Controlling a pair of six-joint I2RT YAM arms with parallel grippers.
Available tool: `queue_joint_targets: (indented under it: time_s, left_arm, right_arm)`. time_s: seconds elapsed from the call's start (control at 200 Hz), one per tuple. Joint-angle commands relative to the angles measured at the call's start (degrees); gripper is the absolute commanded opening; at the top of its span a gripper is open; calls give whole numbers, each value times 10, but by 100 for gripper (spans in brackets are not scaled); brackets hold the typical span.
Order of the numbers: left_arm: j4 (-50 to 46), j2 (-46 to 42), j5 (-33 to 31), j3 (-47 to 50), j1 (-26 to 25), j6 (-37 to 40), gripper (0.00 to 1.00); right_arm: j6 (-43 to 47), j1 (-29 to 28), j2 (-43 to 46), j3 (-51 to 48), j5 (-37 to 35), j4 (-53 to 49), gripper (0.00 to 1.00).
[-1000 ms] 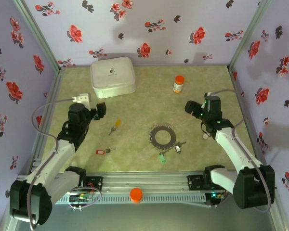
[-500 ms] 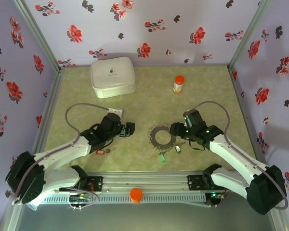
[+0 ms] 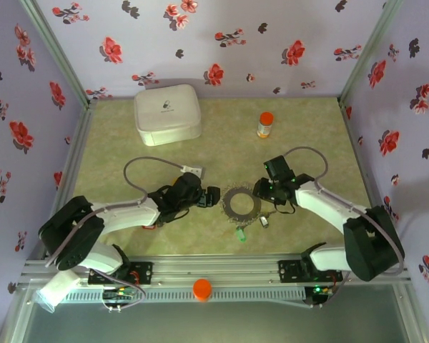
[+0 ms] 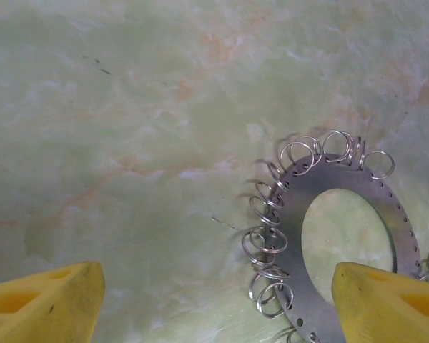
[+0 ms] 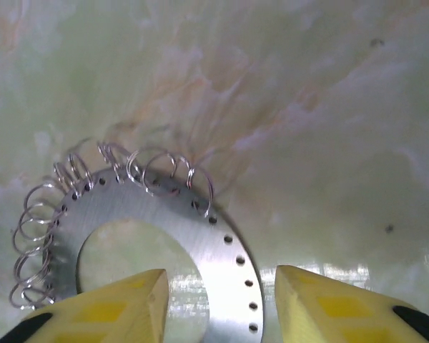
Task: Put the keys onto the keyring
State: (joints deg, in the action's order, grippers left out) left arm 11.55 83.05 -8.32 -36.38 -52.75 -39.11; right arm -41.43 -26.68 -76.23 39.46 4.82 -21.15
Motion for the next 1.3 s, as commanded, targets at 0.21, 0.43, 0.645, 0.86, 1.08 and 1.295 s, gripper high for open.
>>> queue_joint_targets:
  time_s: [0.21, 0.43, 0.645, 0.86, 1.08, 1.295]
  left_arm:
    - [35, 16, 3, -19, -3, -26, 83]
    - [36, 19, 2, -18, -4, -30, 83]
    - [33, 20, 2, -20, -4, -32, 82]
    - [26, 14, 1, -20, -4, -32, 82]
    - [24, 13, 0, -22, -4, -33, 81]
    - [19, 9, -2, -22, -4, -31, 81]
  right_arm:
    - [-16, 21, -63, -1, 26, 102, 30]
    - [-19, 27, -91, -6, 34, 121, 23]
    - [-22, 28, -107, -9, 34, 133, 21]
    - [-24, 28, -109, -9, 32, 137, 9]
    - [-24, 28, -113, -8, 34, 137, 9]
    - [-19, 28, -112, -5, 31, 130, 0]
